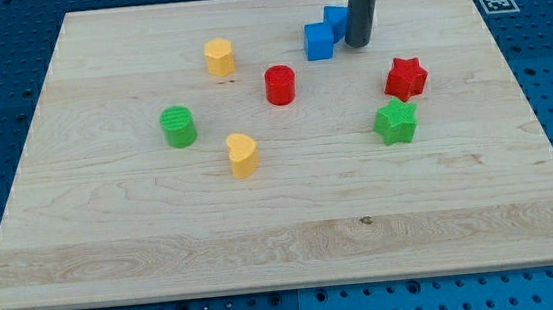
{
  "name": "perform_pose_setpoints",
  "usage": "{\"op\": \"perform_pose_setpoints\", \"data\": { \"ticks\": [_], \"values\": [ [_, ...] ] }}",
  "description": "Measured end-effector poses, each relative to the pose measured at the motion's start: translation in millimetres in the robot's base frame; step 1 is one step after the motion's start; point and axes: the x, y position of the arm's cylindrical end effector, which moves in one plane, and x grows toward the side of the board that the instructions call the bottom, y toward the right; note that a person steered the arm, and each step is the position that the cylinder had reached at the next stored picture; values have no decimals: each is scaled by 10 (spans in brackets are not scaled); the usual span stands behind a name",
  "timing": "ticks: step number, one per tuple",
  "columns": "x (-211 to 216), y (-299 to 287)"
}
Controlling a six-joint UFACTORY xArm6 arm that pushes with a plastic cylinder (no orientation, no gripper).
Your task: Slide the blue triangle slightly down
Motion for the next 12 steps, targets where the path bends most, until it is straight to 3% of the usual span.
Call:
{"op": "perform_pose_setpoints", "data": {
  "ticks": [1,3,4,7,12],
  "values": [
    [-222,145],
    [-1097,241],
    [-1163,202],
    [-742,-88],
    [-567,-120]
  ]
}}
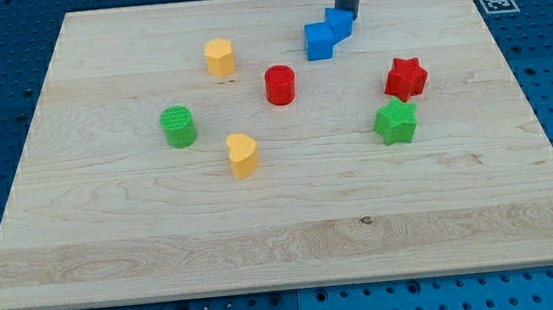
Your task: Slide the blue triangle slightly down
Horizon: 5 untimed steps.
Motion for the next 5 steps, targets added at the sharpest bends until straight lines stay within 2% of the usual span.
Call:
{"op": "perform_pose_setpoints", "data": {
  "ticks": [5],
  "values": [
    [178,-44]
  ]
}}
